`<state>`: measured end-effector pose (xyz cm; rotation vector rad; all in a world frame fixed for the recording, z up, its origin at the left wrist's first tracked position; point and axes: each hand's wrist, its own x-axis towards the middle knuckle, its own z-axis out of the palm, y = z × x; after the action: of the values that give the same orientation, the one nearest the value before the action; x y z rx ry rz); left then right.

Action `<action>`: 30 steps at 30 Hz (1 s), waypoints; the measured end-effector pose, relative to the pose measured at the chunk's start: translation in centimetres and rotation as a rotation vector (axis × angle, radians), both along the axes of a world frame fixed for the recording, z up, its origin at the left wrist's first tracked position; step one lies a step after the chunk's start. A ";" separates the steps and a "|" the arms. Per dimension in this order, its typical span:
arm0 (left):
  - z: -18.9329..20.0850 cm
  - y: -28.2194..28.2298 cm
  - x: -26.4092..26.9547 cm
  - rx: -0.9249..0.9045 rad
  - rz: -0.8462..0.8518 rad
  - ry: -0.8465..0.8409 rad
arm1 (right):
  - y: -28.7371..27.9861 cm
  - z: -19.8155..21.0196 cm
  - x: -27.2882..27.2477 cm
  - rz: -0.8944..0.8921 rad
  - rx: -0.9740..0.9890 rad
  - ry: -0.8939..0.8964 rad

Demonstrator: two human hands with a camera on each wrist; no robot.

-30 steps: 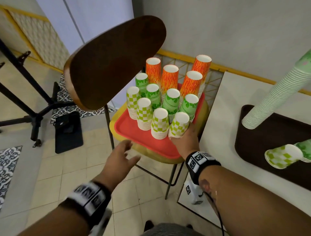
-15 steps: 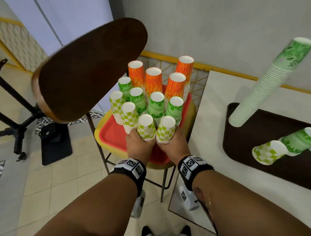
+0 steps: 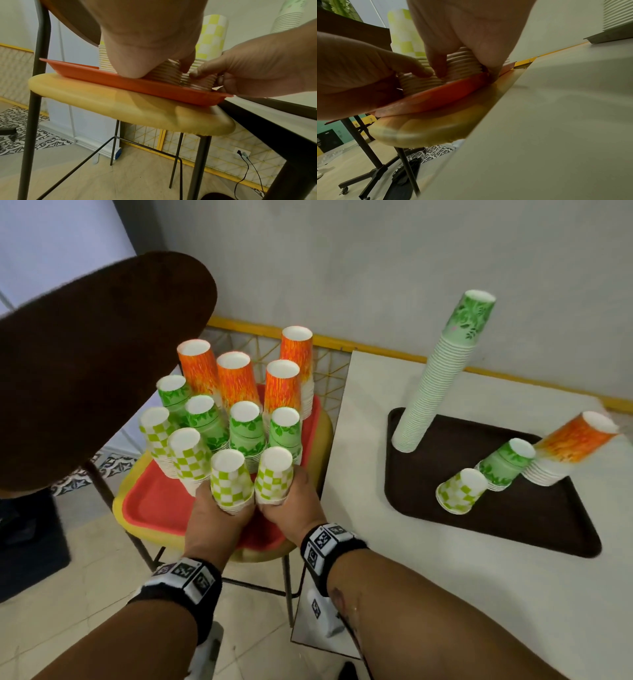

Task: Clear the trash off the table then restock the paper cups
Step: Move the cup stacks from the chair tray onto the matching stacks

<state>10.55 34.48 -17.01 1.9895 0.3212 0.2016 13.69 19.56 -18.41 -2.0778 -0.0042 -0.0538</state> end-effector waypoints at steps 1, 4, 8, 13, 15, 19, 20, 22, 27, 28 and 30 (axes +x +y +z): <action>-0.4 0.3 0.2 -0.009 -0.033 -0.016 | -0.1 0.0 0.0 -0.012 0.012 -0.003; -1.7 1.2 0.5 -0.017 -0.031 -0.014 | -0.9 0.5 -0.3 -0.040 0.049 -0.008; -1.0 0.7 -0.1 -0.029 -0.024 -0.022 | -3.7 2.9 -0.6 -0.131 0.134 -0.022; 0.2 0.1 -1.3 0.017 -0.009 -0.063 | -13.0 9.1 -2.0 -0.342 0.180 -0.197; 0.8 -0.3 -1.7 0.029 0.010 -0.055 | -17.7 10.5 -2.6 -0.441 0.114 -0.271; 3.1 -2.9 -2.1 0.056 0.055 -0.052 | -25.2 10.6 -3.1 -0.576 -0.011 -0.312; 3.4 -3.6 -1.6 0.064 0.051 -0.078 | -26.4 10.3 -3.1 -0.585 -0.041 -0.289; 4.4 -6.0 -0.8 0.084 0.030 -0.130 | -28.3 8.9 -2.7 -0.573 -0.078 -0.231; 9.8 -16.8 1.0 0.048 -0.089 -0.303 | -30.7 3.8 -1.8 -0.461 -0.170 0.107; 10.6 -19.4 1.5 0.025 -0.132 -0.351 | -31.0 2.9 -1.9 -0.416 -0.195 0.189; 11.9 -23.7 2.5 -0.013 -0.202 -0.396 | -32.0 1.5 -2.3 -0.322 -0.230 0.231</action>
<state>13.01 10.81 -5.13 1.9033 -0.1315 0.4530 11.40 -12.44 -16.92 -2.2846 0.4855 -0.0100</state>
